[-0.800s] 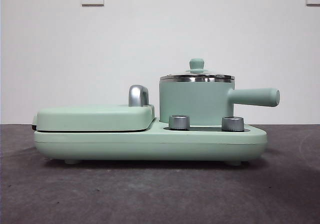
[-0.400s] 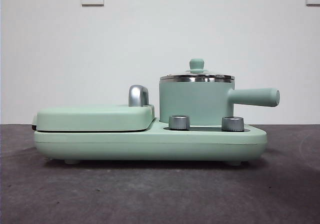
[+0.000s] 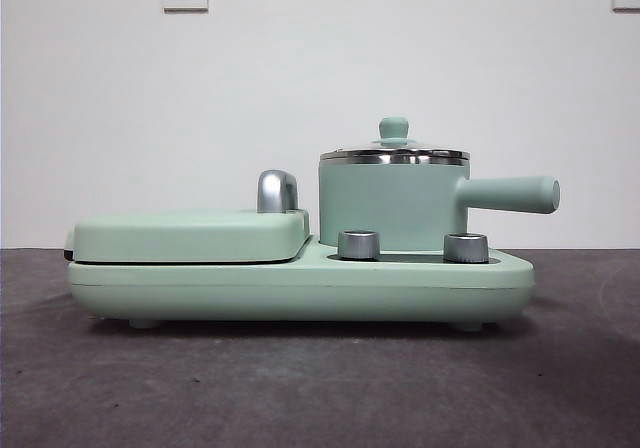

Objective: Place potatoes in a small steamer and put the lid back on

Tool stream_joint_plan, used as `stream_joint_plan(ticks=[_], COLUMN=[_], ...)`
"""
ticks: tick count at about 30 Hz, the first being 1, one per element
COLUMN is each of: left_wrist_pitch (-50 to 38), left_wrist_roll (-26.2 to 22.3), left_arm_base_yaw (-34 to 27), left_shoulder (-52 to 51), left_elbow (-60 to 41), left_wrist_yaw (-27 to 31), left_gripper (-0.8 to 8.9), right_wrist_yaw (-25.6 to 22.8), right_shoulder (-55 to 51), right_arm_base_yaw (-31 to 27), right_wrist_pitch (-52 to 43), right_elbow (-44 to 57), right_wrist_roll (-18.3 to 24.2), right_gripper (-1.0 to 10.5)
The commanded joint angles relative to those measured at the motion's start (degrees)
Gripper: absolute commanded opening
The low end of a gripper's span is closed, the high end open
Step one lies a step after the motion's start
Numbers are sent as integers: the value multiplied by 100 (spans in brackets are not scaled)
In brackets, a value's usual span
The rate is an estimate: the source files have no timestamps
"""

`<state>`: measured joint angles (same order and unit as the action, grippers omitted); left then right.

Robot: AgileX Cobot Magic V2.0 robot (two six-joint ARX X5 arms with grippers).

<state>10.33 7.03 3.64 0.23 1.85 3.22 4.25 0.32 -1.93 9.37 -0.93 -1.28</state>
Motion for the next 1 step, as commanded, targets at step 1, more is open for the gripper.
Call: stream_joint_plan(ticks=[1], left_wrist_pitch=[33], left_wrist_roll=[-48], left_arm_base_yaw=[0], left_shoulder=[-9], left_elbow=[-111], left_wrist_yaw=[24], left_gripper=[24], right_wrist_yaw=[-20], right_shoulder=[-11], right_arm_base_yaw=[-11], right_wrist_pitch=[-37], right_elbow=[28], right_wrist_roll=[50], right_gripper=[11])
